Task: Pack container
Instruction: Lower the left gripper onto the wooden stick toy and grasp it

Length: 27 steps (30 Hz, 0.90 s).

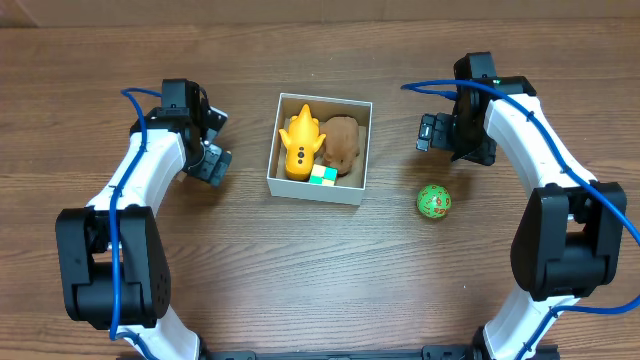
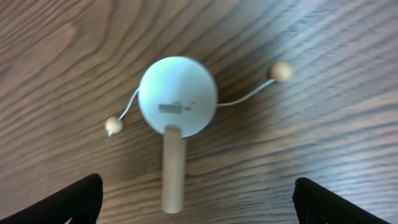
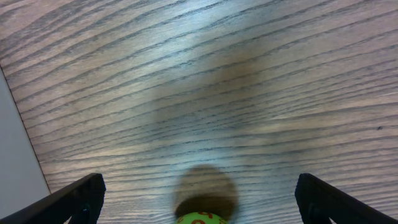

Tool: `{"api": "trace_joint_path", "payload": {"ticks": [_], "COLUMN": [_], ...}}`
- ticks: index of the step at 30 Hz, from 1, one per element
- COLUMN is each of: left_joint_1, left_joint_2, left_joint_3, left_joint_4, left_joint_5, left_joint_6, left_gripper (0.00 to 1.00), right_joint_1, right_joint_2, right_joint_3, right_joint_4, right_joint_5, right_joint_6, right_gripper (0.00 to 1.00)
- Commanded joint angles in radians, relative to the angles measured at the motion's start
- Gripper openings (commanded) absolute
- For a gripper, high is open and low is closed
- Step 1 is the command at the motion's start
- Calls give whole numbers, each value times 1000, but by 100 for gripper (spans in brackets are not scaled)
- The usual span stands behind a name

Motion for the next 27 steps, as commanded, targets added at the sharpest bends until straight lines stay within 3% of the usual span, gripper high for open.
{"api": "trace_joint_path", "payload": {"ticks": [1,11,21,27], "left_joint_1": [11,52,50,50], "left_joint_2": [34,137,139,137], "left_joint_3": [-7,-7,10,63], "left_joint_4": [7,-4,-23,-79], "left_joint_5": [64,95,89,86], "left_joint_6": [70,11,-28,-37], "left_gripper": [97,96,62,57], "right_joint_1": [-1,-1,-1,-1], "right_joint_2": [-14,-14,-14,-14], "right_joint_3": [3,3,3,3], "right_joint_4": [5,4,5,4], "right_joint_5": [10,10,10,10], "right_joint_6": [-5,-5,-5,-5], "right_gripper": [100,100,100,100]}}
